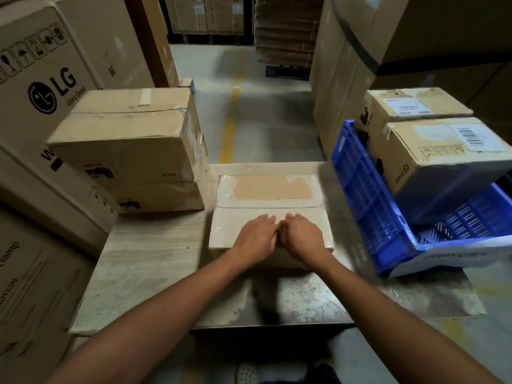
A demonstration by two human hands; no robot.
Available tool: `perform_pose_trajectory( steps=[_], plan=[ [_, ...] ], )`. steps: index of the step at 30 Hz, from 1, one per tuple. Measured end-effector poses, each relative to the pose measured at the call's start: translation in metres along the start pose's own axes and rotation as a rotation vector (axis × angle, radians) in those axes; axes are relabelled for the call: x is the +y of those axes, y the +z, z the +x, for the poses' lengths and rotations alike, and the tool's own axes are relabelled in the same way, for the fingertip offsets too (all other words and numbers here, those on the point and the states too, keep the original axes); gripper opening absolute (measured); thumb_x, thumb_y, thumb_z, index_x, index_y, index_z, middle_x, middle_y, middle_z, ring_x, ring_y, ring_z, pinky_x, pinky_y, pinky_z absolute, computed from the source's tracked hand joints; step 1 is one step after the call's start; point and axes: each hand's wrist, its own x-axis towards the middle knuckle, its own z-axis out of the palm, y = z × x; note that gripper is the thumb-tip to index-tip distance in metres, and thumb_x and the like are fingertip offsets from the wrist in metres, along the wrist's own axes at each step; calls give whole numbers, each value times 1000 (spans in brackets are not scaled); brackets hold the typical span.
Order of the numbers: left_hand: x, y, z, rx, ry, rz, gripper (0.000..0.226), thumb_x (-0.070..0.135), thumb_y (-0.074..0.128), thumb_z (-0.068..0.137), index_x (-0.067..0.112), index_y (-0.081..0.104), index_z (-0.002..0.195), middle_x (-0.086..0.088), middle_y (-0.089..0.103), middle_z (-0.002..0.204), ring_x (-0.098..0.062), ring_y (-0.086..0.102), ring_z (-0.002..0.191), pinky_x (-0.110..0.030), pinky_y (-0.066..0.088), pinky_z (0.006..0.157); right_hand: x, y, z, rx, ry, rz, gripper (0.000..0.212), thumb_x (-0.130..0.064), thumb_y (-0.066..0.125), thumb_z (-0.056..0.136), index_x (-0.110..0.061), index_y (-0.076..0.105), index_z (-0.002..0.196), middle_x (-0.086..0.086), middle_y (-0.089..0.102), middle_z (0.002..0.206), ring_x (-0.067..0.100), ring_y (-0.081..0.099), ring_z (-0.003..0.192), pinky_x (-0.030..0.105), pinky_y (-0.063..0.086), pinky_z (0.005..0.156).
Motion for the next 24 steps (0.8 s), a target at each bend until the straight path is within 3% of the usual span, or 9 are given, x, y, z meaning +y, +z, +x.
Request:
perform_pose_trajectory(
  steps=[4,9,12,14,16,18,21,23,24],
  plan=[
    [11,17,-17,32,-23,-38,49,23,37,104,12,39,152,-9,32,161,-26,24,150,-38,16,124,1,29,-27,81,16,73,39,-23,46,102,-12,57,138,13,51,147,34,41,141,51,31,112],
    [20,2,1,52,-40,4,34,17,45,97,11,61,127,-11,59,134,-29,50,128,-38,39,108,6,7,-12,30,-31,50,28,-24,46,96,-18,66,115,2,60,112,26,54,112,40,43,89],
    [26,10,7,7,32,-21,47,17,42,99,12,46,146,-11,38,158,-28,29,148,-41,23,121,21,9,-25,70,81,-6,36,-38,42,98,-19,61,122,6,56,127,27,48,128,44,38,103],
    [33,18,11,-27,61,-19,55,20,36,101,15,29,156,-8,21,165,-26,14,153,-44,12,124,32,14,-36,40,136,-41,62,-50,23,101,-17,42,150,13,33,161,28,24,152,50,21,119],
    [38,26,13,-36,53,24,58,25,30,103,17,18,159,-6,10,168,-24,4,155,-47,4,124,37,19,-42,14,115,-49,80,-55,-3,94,-16,18,161,11,8,169,25,2,156,50,6,124],
    [38,30,14,-43,45,45,58,27,29,103,17,16,159,-5,8,168,-23,3,155,-49,4,124,37,21,-43,-19,104,-75,87,-54,-14,87,-16,10,162,9,0,169,23,-4,156,48,-1,124],
    [34,25,18,-38,69,32,56,28,34,102,18,27,156,-6,19,166,-25,16,152,-47,14,122,31,14,-37,12,114,-67,86,-51,-4,88,-12,28,157,14,20,166,29,15,155,53,14,121],
    [32,21,26,2,78,30,53,28,41,98,17,37,150,-11,29,161,-29,25,147,-47,21,118,34,8,-28,27,108,-101,70,-47,11,93,-11,40,146,14,38,152,33,33,146,53,28,114],
    [31,19,31,18,74,21,54,28,43,97,16,37,149,-13,29,160,-31,25,147,-48,22,118,36,6,-23,18,100,-101,63,-44,18,97,-10,37,147,15,36,153,34,31,146,53,28,114]
  ],
)
